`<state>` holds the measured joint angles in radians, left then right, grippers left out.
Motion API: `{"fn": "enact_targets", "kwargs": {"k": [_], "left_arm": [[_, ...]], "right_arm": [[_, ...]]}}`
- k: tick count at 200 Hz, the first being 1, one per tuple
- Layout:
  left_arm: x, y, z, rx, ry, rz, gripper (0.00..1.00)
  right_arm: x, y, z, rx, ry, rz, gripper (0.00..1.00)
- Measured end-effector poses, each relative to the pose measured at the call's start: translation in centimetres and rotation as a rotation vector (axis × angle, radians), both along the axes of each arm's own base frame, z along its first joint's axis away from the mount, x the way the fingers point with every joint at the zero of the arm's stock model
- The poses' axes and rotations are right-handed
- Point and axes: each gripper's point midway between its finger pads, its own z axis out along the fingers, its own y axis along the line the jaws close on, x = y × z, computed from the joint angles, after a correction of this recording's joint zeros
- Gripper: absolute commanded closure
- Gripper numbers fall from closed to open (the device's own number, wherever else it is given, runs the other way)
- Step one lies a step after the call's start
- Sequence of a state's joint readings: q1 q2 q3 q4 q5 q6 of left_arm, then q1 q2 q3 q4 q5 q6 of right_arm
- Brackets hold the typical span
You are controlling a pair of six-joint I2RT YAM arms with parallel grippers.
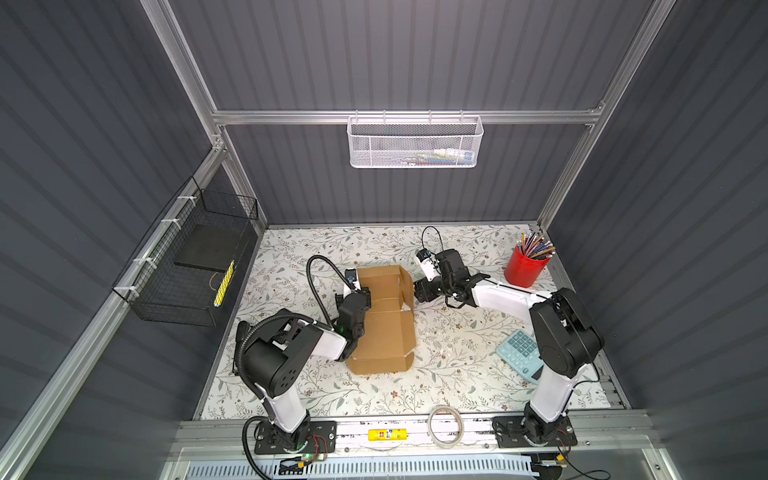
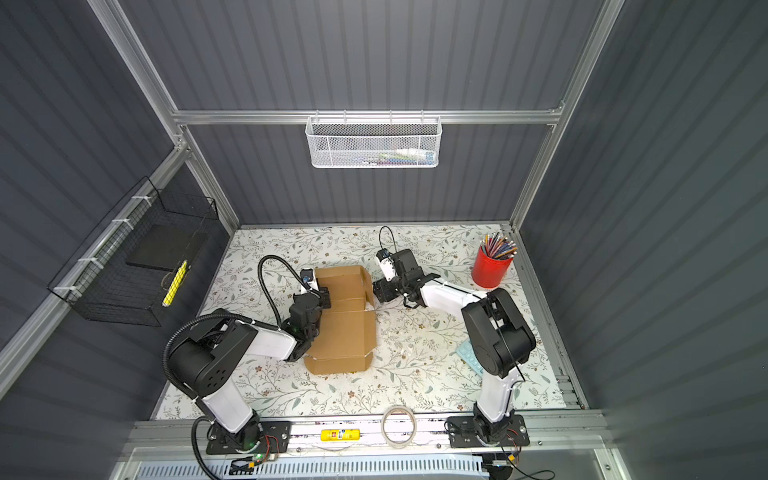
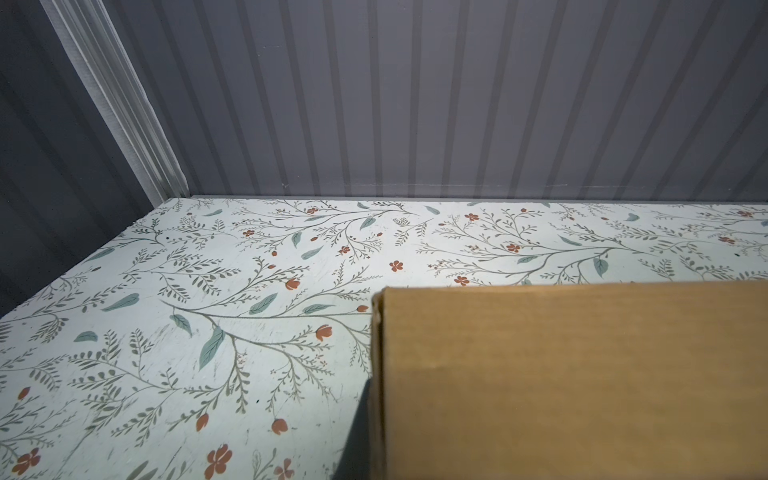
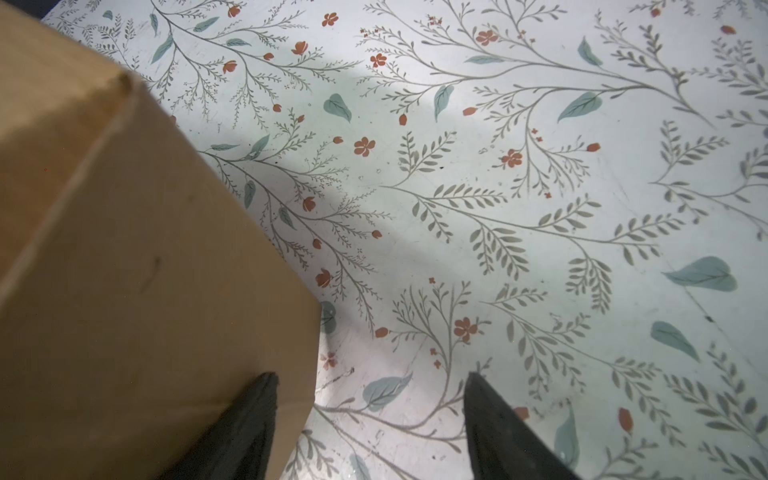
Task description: Fold the paper box
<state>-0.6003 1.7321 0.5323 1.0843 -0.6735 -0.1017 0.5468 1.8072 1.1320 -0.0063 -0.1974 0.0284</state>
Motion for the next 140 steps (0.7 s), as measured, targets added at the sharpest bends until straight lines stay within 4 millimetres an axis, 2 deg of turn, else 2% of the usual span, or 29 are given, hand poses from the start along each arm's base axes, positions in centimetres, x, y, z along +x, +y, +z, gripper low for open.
{"fn": "enact_targets", "kwargs": {"k": [90,140], "left_arm": [[0.1,-0.1,0.0,0.001,0.014,0.001,1.0],[0.6,-0.4,0.0,0.019,0.077,0.006,1.0]], "right_arm": [[-1.5,0.1,2.2,0.019,-0.039,-0.003,0.28],[-1.5,0.0,2.1,0.013,-0.04,-0.007,0.27]]}}
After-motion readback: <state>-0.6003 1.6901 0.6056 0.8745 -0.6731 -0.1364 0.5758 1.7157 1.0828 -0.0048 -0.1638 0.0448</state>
